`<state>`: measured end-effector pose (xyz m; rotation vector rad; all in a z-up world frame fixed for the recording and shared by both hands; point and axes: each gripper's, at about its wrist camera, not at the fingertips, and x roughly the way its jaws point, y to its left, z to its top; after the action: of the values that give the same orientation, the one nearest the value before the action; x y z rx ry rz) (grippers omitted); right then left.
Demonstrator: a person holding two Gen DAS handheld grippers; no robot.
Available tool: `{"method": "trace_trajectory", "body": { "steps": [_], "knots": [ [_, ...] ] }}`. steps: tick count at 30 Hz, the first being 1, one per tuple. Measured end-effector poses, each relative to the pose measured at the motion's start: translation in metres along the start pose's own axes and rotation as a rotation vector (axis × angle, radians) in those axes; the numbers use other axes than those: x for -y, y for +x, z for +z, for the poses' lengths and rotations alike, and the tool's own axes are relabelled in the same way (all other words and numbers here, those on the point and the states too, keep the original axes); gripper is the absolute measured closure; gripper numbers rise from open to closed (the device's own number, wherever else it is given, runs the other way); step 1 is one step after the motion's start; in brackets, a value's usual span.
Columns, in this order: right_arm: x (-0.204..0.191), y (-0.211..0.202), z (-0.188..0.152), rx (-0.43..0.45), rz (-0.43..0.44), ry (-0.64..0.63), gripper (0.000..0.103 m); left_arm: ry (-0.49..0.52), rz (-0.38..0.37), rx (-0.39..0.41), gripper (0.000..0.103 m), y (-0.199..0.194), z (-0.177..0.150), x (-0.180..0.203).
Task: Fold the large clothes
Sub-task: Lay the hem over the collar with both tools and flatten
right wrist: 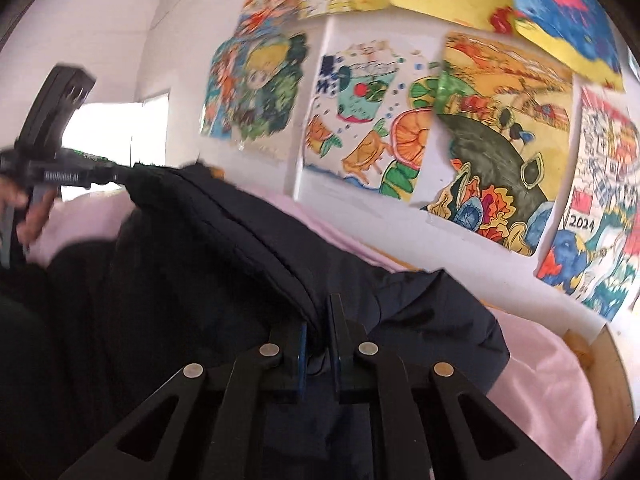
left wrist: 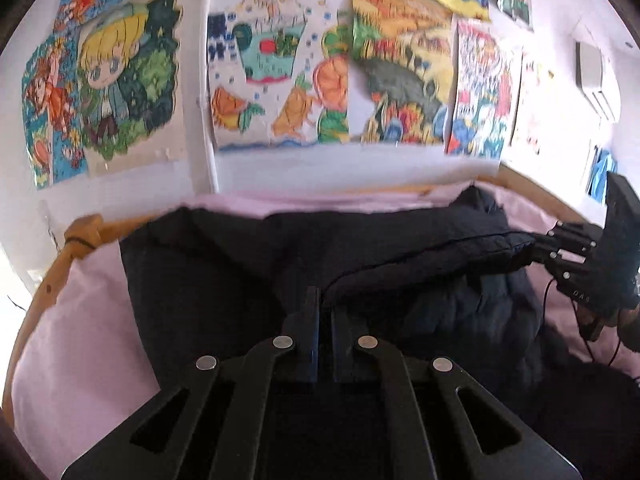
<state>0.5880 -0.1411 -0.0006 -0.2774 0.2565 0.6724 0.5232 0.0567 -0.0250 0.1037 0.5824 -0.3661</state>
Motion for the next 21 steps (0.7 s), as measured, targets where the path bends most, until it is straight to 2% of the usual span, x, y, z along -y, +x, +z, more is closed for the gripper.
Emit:
{"method": "trace_trajectory", "body": {
  "steps": [6, 11, 15, 21],
  "knots": [
    [-0.014, 0.013, -0.02, -0.049, -0.011, -0.025, 0.094, -0.012, 0.015, -0.086, 0.101, 0.028, -0.023, -0.005],
    [-0.032, 0.037, -0.045, -0.136, -0.045, -0.123, 0.094, -0.025, -0.005, -0.172, 0.101, 0.051, -0.038, -0.009],
    [-0.04, 0.052, -0.066, -0.171, -0.077, -0.165, 0.094, -0.014, -0.005, -0.189, 0.101, 0.066, -0.048, -0.008],
    [-0.039, 0.058, -0.069, -0.177, -0.086, -0.153, 0.092, -0.006, -0.004, -0.189, 0.101, 0.066, -0.051, -0.01]
  ]
}}
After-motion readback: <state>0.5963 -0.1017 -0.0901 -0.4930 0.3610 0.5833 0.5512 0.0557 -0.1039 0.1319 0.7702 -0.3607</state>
